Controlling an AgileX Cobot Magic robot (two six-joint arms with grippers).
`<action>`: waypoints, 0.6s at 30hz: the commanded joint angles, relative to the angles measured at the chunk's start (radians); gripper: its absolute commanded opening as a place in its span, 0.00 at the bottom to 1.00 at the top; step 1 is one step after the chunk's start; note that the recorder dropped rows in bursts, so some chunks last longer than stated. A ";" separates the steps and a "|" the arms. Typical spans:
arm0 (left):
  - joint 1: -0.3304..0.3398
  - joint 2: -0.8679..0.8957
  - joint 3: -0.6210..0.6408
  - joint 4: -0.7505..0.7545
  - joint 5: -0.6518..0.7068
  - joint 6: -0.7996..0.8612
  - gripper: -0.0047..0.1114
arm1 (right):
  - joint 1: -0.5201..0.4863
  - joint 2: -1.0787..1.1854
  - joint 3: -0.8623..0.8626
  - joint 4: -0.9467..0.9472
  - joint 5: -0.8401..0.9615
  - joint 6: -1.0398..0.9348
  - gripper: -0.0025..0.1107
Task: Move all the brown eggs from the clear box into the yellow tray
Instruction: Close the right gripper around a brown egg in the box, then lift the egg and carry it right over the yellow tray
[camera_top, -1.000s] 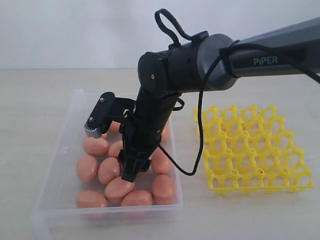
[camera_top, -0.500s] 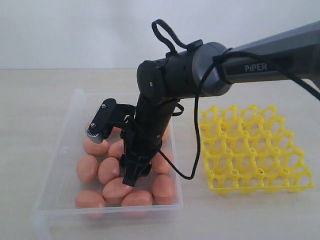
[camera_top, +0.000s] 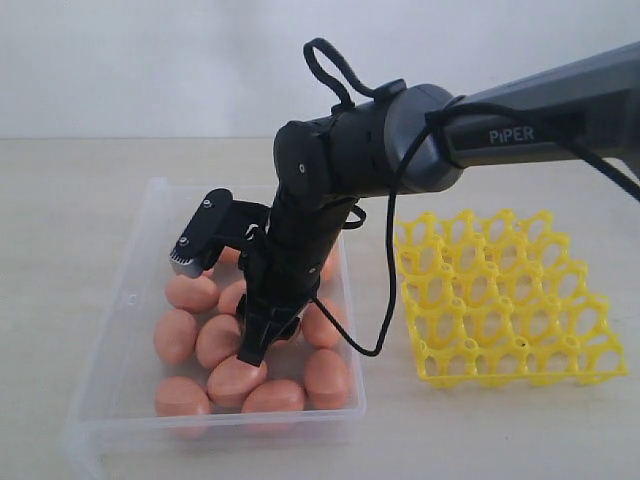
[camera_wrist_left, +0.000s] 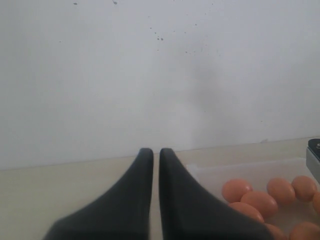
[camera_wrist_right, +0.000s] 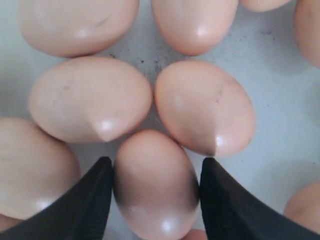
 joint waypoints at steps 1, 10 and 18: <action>-0.008 -0.002 0.003 -0.002 0.000 0.001 0.07 | 0.000 -0.003 -0.005 -0.010 0.009 0.000 0.02; -0.008 -0.002 0.003 -0.002 0.000 0.001 0.07 | 0.000 -0.003 -0.003 0.042 -0.120 -0.037 0.02; -0.008 -0.002 0.003 -0.002 0.000 0.001 0.07 | 0.000 -0.007 0.091 0.362 -0.433 -0.308 0.02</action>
